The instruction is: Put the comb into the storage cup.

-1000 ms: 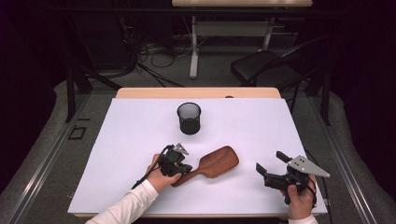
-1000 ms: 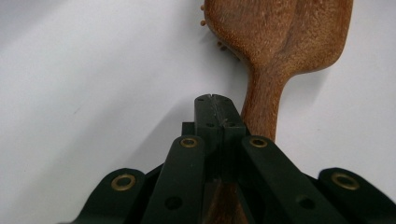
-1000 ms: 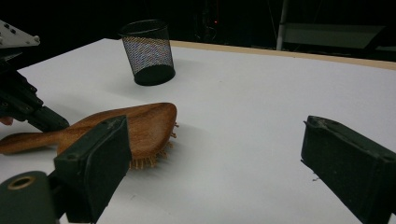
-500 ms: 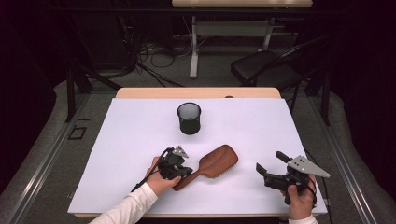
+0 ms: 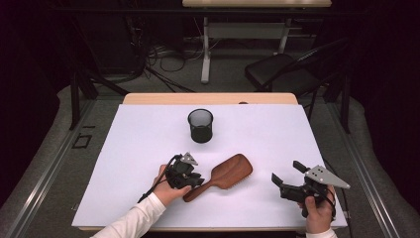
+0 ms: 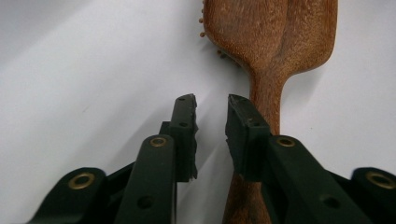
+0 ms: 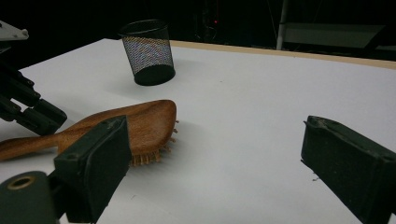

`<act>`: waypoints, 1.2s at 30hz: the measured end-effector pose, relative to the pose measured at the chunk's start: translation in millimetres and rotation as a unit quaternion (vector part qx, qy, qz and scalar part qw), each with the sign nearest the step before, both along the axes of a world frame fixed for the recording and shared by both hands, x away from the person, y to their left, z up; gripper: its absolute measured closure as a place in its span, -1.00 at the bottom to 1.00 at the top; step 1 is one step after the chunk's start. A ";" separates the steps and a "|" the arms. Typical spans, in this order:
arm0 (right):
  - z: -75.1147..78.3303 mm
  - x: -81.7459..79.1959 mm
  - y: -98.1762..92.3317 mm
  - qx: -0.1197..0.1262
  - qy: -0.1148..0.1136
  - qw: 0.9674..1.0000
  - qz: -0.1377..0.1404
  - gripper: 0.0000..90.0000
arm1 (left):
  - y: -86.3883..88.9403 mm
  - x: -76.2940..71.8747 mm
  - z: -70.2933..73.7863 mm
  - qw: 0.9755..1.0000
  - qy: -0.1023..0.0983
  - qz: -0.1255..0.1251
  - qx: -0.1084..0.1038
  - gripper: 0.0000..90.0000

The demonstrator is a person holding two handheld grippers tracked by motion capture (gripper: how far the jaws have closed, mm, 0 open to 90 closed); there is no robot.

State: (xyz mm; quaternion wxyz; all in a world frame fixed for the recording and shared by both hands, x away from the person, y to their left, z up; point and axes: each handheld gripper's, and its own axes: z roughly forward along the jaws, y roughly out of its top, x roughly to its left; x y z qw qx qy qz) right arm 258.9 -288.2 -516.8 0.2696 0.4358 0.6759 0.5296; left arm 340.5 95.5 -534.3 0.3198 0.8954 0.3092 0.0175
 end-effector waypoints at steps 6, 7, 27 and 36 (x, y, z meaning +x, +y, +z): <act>0.1 -0.1 -0.3 0.000 0.000 1.000 -0.001 -0.83 | 3.4 0.2 5.2 1.000 -0.011 0.007 -0.001 0.34; 0.1 -0.3 -0.3 0.001 0.001 1.000 -0.001 -0.83 | 3.9 -0.2 6.0 1.000 -0.011 0.010 -0.004 0.26; 0.0 -0.4 -0.7 0.000 0.002 1.000 -0.001 -0.83 | 10.2 -1.2 18.7 0.999 -0.036 -0.005 -0.024 -0.19; 0.1 -0.5 -0.8 -0.002 0.003 1.000 0.000 -0.83 | 9.6 1.4 22.9 0.999 -0.021 -0.010 -0.027 -0.60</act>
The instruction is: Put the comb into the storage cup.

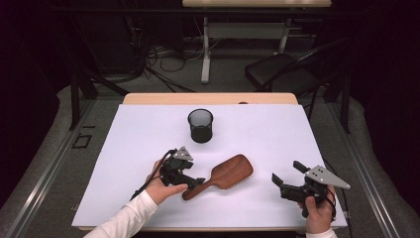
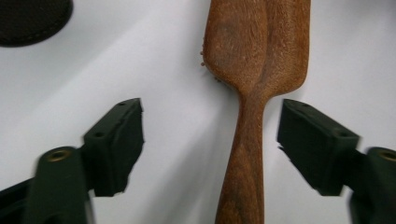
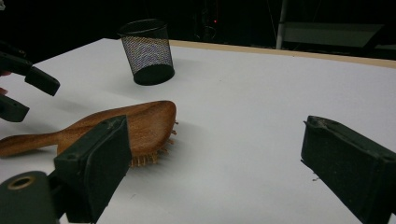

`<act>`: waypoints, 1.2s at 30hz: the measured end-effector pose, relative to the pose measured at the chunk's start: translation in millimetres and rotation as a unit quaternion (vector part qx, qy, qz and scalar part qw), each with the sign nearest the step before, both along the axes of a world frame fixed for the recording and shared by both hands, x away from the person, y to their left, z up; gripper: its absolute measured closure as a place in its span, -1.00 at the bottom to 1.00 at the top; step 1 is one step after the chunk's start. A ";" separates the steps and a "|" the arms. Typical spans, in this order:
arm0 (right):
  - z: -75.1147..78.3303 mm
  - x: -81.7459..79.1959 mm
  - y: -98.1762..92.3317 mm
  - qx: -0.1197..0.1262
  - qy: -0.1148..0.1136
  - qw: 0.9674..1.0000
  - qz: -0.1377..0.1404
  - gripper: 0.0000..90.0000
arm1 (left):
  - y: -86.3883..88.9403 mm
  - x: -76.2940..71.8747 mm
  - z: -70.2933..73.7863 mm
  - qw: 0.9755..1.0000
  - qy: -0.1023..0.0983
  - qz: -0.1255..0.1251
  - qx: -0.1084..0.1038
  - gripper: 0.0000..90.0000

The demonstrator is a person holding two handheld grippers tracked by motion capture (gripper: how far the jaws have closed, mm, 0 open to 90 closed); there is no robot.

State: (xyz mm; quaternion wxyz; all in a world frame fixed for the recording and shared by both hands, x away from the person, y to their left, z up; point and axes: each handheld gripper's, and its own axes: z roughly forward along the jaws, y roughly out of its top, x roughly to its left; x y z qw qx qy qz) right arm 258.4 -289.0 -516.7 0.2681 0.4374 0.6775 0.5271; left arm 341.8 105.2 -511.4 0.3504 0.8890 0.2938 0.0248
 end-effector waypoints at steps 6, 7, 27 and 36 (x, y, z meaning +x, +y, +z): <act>-0.1 0.1 0.2 0.001 -0.001 1.000 -0.001 -0.83 | -3.7 1.5 -0.9 1.000 -0.004 -0.003 0.002 -1.00; 0.0 0.0 0.2 0.000 0.000 1.000 0.000 -0.83 | -4.6 1.7 -1.0 1.000 -0.003 -0.005 0.003 -0.99; -0.4 0.1 0.7 0.000 0.000 1.000 0.000 -0.83 | -19.5 6.4 -6.4 0.998 -0.016 -0.037 0.045 -1.00; -0.7 0.4 0.5 0.000 0.000 1.000 0.000 -0.83 | -28.5 6.9 -14.9 0.996 -0.009 -0.055 0.063 -1.00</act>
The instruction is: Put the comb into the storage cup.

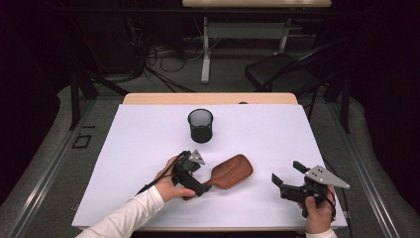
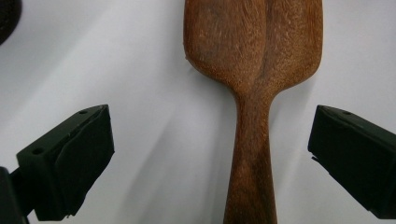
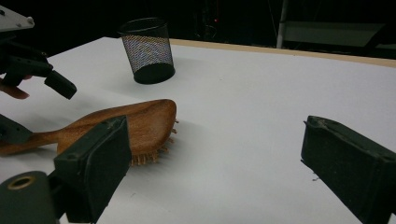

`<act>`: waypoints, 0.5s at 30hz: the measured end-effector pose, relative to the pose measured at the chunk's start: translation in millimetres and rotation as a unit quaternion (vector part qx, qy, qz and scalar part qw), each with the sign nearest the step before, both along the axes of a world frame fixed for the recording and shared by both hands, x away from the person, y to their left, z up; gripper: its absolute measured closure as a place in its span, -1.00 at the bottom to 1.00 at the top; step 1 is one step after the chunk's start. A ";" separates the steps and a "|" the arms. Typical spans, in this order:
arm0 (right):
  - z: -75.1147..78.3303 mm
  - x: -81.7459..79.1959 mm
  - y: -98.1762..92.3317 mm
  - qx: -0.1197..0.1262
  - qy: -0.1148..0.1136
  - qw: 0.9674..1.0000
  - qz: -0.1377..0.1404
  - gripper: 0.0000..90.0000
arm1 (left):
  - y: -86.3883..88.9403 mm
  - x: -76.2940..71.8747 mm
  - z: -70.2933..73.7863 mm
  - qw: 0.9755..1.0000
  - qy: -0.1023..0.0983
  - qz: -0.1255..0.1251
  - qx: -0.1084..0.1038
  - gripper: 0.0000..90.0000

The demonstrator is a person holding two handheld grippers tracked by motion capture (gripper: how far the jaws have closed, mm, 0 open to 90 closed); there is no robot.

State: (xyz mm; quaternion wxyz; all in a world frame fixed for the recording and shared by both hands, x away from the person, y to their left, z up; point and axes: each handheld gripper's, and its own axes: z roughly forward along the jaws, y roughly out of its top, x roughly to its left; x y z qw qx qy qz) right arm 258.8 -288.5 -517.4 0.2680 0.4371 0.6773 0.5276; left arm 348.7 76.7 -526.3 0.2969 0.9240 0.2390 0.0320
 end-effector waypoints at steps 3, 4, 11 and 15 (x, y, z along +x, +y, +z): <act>0.0 0.0 -0.1 0.000 0.000 1.000 0.000 -0.83 | -1.8 0.7 -2.1 1.000 0.006 -0.007 0.005 -0.99; -0.1 0.1 -0.1 0.000 0.000 1.000 0.000 -0.83 | -2.4 0.6 -2.5 1.000 0.008 -0.008 0.008 -0.99; -0.2 0.2 0.0 -0.001 0.000 1.000 0.000 -0.83 | -7.3 -0.3 -4.2 1.000 0.007 -0.020 0.019 -0.93; -0.2 0.1 0.0 -0.001 0.001 1.000 0.000 -0.83 | -9.7 -0.3 -4.9 0.999 0.010 -0.024 0.025 -0.89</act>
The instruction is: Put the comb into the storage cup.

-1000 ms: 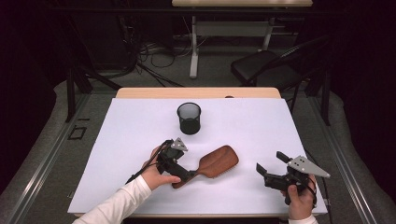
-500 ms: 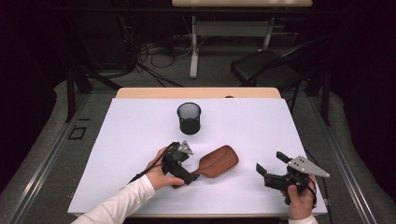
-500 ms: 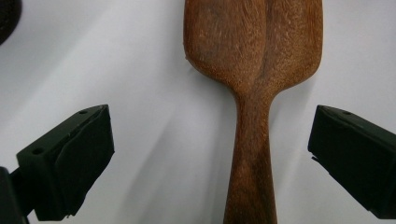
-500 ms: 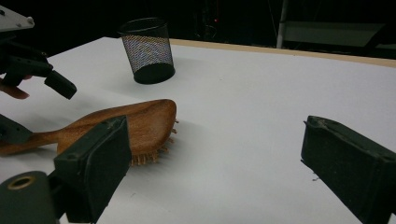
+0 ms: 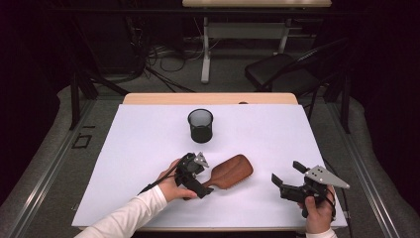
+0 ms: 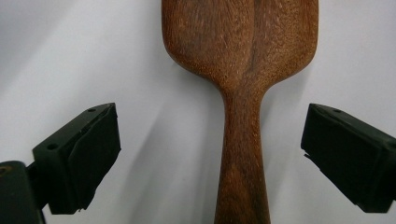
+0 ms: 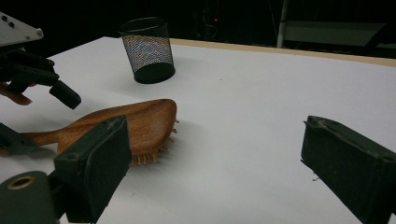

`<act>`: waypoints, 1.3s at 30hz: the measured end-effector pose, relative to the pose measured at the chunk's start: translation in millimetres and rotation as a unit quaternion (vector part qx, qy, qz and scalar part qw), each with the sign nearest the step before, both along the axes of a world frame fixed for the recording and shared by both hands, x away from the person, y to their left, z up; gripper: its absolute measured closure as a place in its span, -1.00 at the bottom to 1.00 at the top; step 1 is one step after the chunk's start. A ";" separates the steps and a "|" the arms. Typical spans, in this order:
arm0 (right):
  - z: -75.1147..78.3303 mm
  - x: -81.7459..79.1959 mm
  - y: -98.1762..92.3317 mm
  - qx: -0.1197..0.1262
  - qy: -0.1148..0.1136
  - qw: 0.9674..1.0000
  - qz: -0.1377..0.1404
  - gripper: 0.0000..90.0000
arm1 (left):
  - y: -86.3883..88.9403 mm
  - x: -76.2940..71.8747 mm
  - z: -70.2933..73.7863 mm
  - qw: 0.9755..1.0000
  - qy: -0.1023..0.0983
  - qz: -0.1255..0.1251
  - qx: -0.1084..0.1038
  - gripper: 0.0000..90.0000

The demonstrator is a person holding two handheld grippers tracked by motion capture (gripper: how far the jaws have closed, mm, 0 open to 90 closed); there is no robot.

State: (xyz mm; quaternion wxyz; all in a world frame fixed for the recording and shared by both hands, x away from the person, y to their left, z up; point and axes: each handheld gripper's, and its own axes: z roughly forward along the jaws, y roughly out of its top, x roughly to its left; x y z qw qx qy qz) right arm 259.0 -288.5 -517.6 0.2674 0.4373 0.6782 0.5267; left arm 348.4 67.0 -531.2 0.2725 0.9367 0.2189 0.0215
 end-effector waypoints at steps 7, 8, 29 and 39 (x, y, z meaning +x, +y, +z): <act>-0.3 0.3 -0.1 0.001 -0.001 1.000 0.000 -0.83 | -3.2 -2.1 -0.8 1.000 -0.007 -0.001 0.006 -0.66; -0.3 0.4 -0.2 0.002 -0.001 1.000 0.000 -0.83 | -3.7 -2.5 -0.9 1.000 -0.007 -0.002 0.005 -0.65; 0.0 0.0 -0.7 0.002 -0.002 1.000 0.000 -0.83 | -10.0 -12.4 -3.1 0.999 -0.030 -0.010 0.010 0.00; 0.0 0.1 -1.2 0.002 -0.002 1.000 -0.001 -0.83 | -11.3 -13.9 -5.6 0.999 -0.029 -0.004 0.014 0.10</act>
